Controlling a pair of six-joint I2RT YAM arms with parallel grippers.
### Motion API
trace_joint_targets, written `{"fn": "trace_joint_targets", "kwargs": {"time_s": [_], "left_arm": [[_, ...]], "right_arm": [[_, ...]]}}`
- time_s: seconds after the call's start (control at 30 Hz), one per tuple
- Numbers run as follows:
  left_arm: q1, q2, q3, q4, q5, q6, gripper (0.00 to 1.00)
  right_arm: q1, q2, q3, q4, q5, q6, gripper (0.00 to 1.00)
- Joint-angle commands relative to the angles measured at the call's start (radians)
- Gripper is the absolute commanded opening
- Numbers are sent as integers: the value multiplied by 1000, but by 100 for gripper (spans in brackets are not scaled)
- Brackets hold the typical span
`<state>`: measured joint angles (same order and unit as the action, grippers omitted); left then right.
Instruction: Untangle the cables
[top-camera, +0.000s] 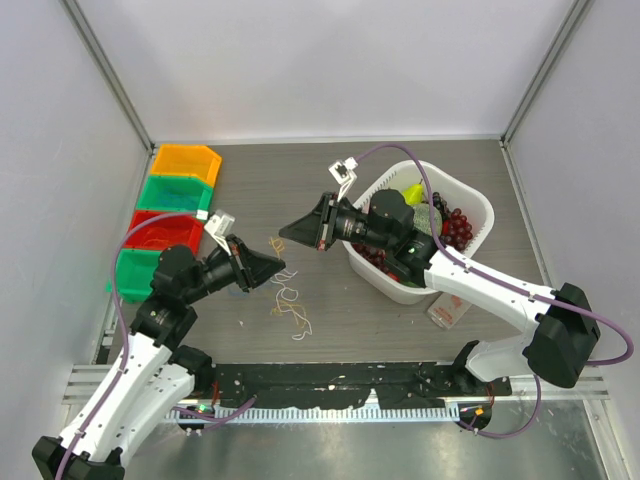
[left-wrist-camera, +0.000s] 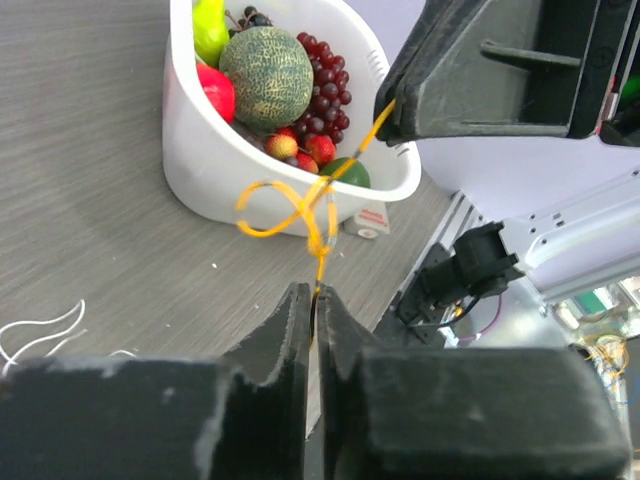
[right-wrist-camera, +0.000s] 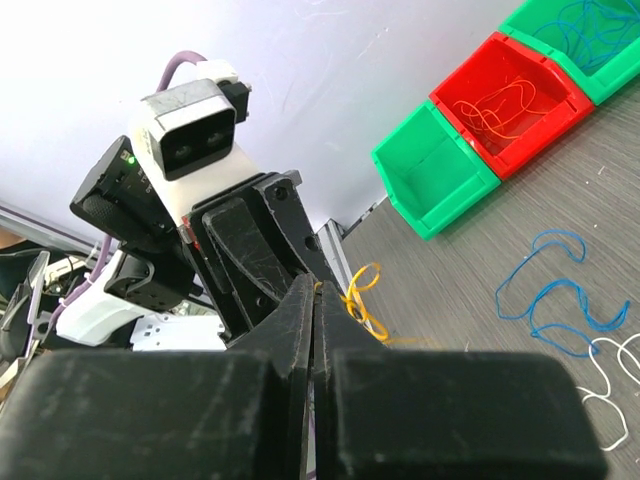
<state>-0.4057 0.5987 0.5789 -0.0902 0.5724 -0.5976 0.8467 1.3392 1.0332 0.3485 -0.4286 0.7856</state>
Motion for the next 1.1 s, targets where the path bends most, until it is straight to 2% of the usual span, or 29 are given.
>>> {"fn": "trace_joint_targets", "kwargs": {"time_s": [0.0, 0.03, 0.23, 0.4, 0.53, 0.9, 0.97, 1.0, 1.03, 1.07], "left_arm": [[-2, 27, 65, 23, 38, 25, 4], [-2, 27, 71, 8, 31, 41, 0], [-2, 3, 91, -65, 26, 91, 0], [-2, 27, 101, -74, 72, 99, 0], [-4, 32, 102, -45, 89, 94, 0], [-2, -5, 82, -13, 98, 85, 0], [-2, -5, 73, 3, 98, 78, 0], [-1, -4, 72, 6, 96, 75, 0], [-2, -4, 68, 9, 96, 68, 0], [-2, -5, 67, 10, 93, 67, 0]], "right_arm": [[-1, -17, 41, -5, -24, -28, 1], [-3, -15, 44, -35, -32, -43, 1], [8, 0, 128, -268, -52, -233, 1], [75, 21, 200, -446, 22, -385, 1], [100, 74, 268, -534, 77, -411, 1], [115, 58, 257, -611, 217, -427, 1], [112, 37, 254, -579, 205, -401, 15], [112, 20, 249, -569, 215, -376, 28], [112, 11, 245, -560, 223, -365, 37], [103, -6, 234, -557, 246, -333, 40]]}}
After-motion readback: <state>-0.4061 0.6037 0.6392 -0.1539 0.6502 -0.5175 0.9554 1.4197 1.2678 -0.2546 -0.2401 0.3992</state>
